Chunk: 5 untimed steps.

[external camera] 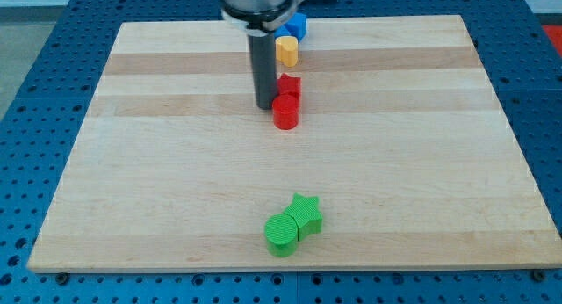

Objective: Move the red star to the right side of the board

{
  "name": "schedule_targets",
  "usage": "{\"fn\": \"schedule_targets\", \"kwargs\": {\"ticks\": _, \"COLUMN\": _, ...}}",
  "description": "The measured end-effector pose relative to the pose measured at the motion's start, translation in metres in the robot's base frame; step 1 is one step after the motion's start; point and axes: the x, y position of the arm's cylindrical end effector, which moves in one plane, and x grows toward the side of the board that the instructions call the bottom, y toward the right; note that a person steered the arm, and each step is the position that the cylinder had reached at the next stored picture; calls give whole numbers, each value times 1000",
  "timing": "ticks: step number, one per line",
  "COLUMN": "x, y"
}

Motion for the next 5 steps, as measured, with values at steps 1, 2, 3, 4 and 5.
{"fn": "schedule_targets", "kwargs": {"ticks": 1, "x": -2, "y": 38}}
{"fn": "schedule_targets", "kwargs": {"ticks": 2, "x": -7, "y": 62}}
{"fn": "schedule_targets", "kwargs": {"ticks": 3, "x": -1, "y": 36}}
{"fn": "schedule_targets", "kwargs": {"ticks": 4, "x": -10, "y": 8}}
{"fn": "schedule_targets", "kwargs": {"ticks": 5, "x": -48, "y": 32}}
